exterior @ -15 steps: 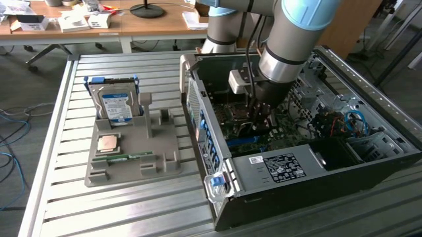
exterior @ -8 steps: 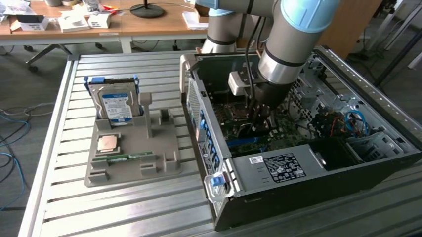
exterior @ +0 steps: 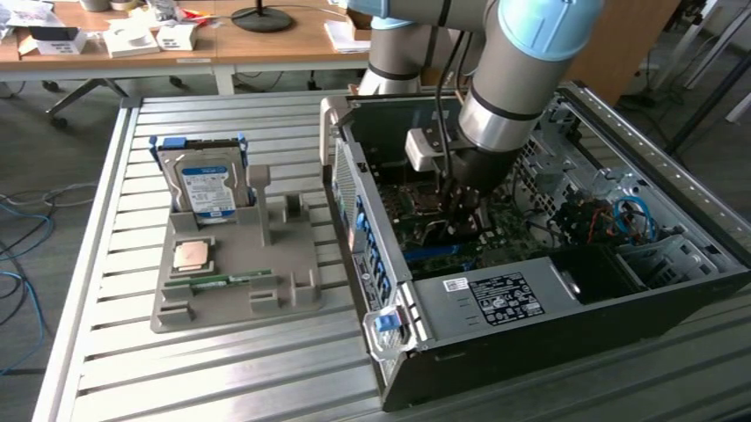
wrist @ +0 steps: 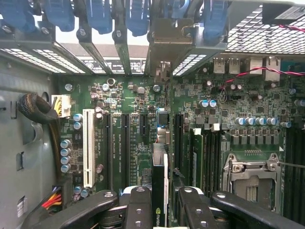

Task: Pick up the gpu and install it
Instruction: 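Insert the gpu into the slot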

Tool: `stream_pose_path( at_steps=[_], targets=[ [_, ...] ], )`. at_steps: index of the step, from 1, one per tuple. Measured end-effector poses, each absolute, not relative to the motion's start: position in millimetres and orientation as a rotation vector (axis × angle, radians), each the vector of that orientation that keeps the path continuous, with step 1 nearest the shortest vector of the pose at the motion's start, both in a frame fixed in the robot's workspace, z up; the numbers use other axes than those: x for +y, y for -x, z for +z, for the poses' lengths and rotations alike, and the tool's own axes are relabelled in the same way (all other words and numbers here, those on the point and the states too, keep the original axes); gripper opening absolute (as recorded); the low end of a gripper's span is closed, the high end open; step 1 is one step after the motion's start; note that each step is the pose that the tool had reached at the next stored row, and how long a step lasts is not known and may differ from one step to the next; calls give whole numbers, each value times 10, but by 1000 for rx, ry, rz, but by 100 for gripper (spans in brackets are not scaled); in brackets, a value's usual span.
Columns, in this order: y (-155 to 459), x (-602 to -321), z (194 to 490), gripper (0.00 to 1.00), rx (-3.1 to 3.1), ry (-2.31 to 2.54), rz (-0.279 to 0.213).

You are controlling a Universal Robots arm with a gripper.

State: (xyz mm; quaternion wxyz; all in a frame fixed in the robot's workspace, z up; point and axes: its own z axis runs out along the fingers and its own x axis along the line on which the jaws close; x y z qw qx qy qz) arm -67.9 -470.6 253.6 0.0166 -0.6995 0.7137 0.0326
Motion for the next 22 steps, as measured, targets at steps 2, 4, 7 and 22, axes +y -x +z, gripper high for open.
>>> stream_pose_path(
  at_steps=[2, 4, 7, 22],
  targets=[
    [680, -4706, 2532, 26, 2219, 2175, 101],
    [682, -4705, 2524, 26, 2219, 2174, 101],
    [683, -4705, 2518, 26, 2219, 2175, 101],
    [684, -4695, 2495, 26, 2219, 2174, 101]
  ],
)
